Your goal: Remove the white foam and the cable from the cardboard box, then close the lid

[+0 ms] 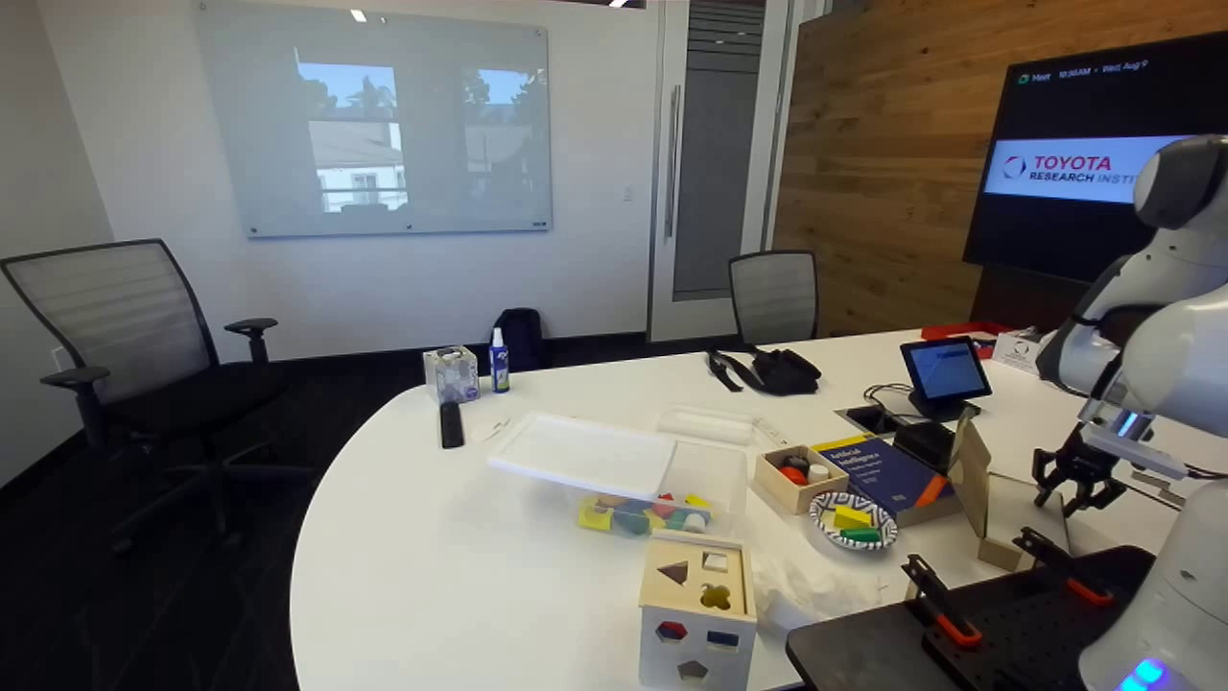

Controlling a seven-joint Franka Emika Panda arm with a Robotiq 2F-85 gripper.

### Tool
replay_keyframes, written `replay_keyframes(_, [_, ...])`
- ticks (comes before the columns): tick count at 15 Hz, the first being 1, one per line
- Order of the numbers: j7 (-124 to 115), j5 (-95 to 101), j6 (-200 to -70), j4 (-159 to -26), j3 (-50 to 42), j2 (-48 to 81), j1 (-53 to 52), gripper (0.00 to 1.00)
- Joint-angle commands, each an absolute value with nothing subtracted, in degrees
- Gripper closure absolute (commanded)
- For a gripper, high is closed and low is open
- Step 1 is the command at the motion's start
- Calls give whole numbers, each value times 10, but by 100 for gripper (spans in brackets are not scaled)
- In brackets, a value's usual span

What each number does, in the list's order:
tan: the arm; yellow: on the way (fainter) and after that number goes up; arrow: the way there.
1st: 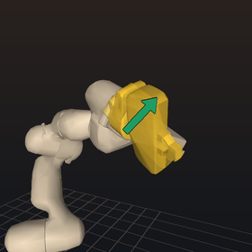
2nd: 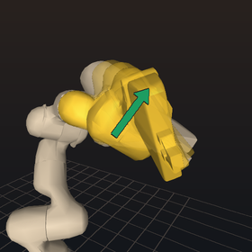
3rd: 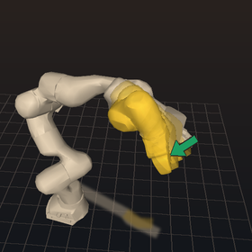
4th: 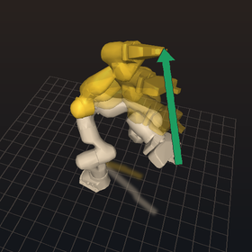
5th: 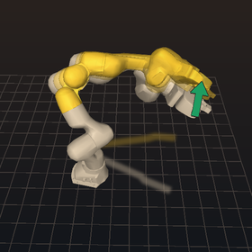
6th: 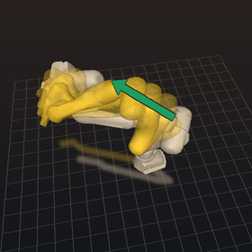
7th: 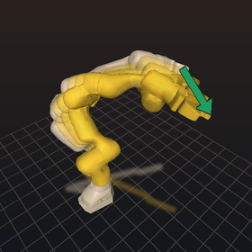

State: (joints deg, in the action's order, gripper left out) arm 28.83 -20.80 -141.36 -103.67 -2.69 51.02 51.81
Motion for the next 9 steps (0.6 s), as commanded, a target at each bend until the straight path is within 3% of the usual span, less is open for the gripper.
replay_keyframes(1, [261, -193, -1421, -1032, -23, 516, 519, 88])
replay_keyframes(3, [260, -192, -1423, -1031, -23, 517, 519, 99])
replay_keyframes(9, [259, -192, -1432, -1036, -22, 517, 518, 100])
